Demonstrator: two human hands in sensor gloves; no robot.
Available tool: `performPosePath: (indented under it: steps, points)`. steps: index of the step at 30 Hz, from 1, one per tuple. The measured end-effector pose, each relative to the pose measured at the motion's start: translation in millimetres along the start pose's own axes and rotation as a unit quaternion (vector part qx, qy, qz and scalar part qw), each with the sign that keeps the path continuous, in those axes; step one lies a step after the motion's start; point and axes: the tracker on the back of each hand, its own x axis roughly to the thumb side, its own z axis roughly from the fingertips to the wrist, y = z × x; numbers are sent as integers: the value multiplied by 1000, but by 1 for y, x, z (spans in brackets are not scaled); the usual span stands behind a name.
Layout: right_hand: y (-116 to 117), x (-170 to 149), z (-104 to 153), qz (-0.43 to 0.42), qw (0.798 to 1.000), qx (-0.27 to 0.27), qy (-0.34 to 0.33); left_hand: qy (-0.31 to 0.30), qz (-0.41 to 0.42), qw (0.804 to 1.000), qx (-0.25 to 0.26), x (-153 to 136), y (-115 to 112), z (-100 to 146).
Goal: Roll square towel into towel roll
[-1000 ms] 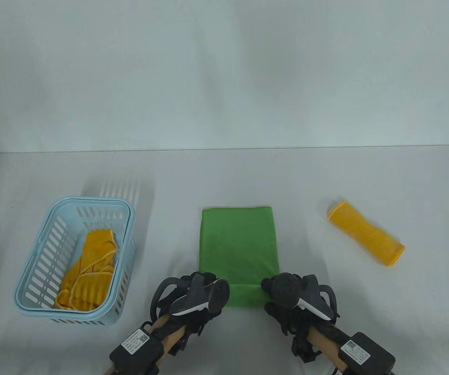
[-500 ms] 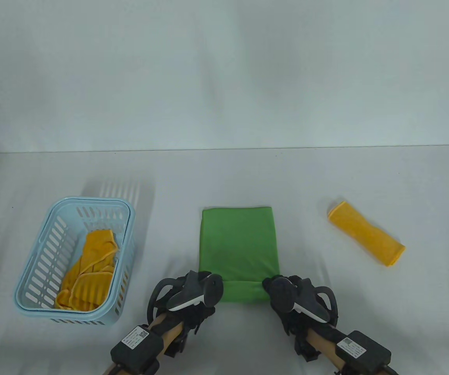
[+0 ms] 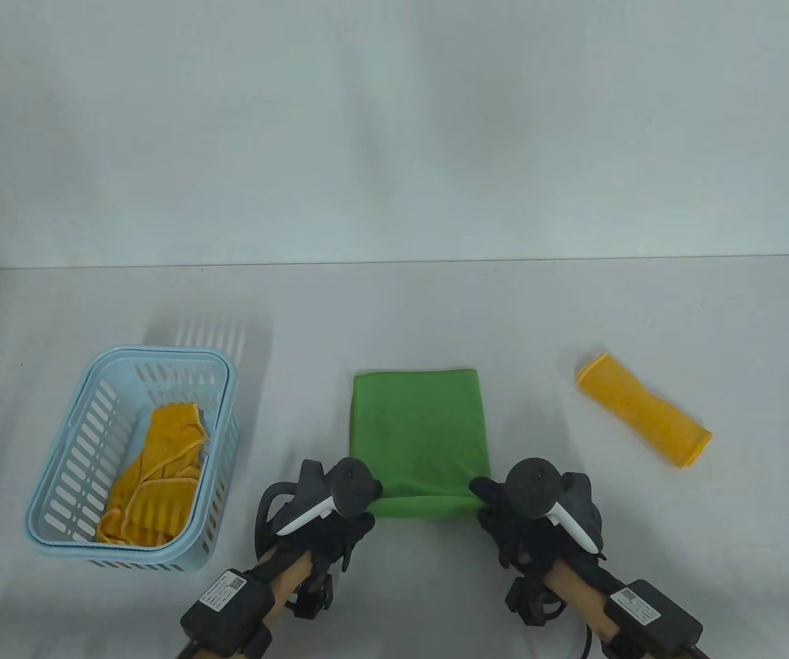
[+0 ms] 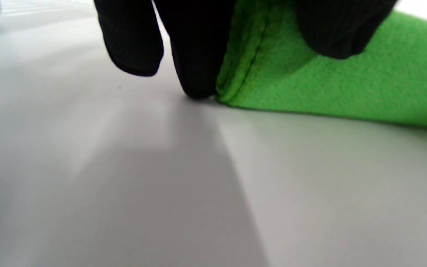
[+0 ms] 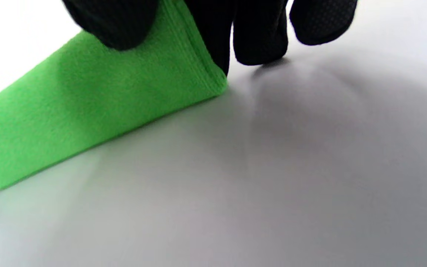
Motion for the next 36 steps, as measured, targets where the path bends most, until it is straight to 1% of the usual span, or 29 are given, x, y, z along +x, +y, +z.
performPosePath:
  steps: [2,4,6,10,15,21,25,27,30,34,36]
  points:
    - [-1,-2,0,-10,1000,-2,8,14,23,1000,-1,-3,2,2]
    - [-2,-2,1,-16,1000,-3,15,22,60,998,-9,-6,3,4]
    - [-3,-3,1,-19,1000,-2,19,28,77,996,-20,-8,3,5]
    - [-2,-2,3,-24,999,-1,24,36,71,996,-26,-9,3,6]
    - [-3,-6,0,-33,998,-21,40,66,60,996,1,-14,5,2]
    - [-8,-14,-3,-74,995,-24,56,89,65,994,4,-23,4,-2]
    - [-10,-14,-3,-72,996,-27,50,95,62,993,12,-24,4,-1]
    - [-11,-12,-2,-61,997,-31,43,94,48,994,22,-22,6,1]
    - [-13,-6,2,-47,998,-41,28,82,7,995,58,-13,12,7]
    - [-16,8,10,-18,998,-61,-9,36,-39,994,97,8,19,19]
    - [-16,16,15,0,997,-65,-28,3,-58,994,94,19,18,23]
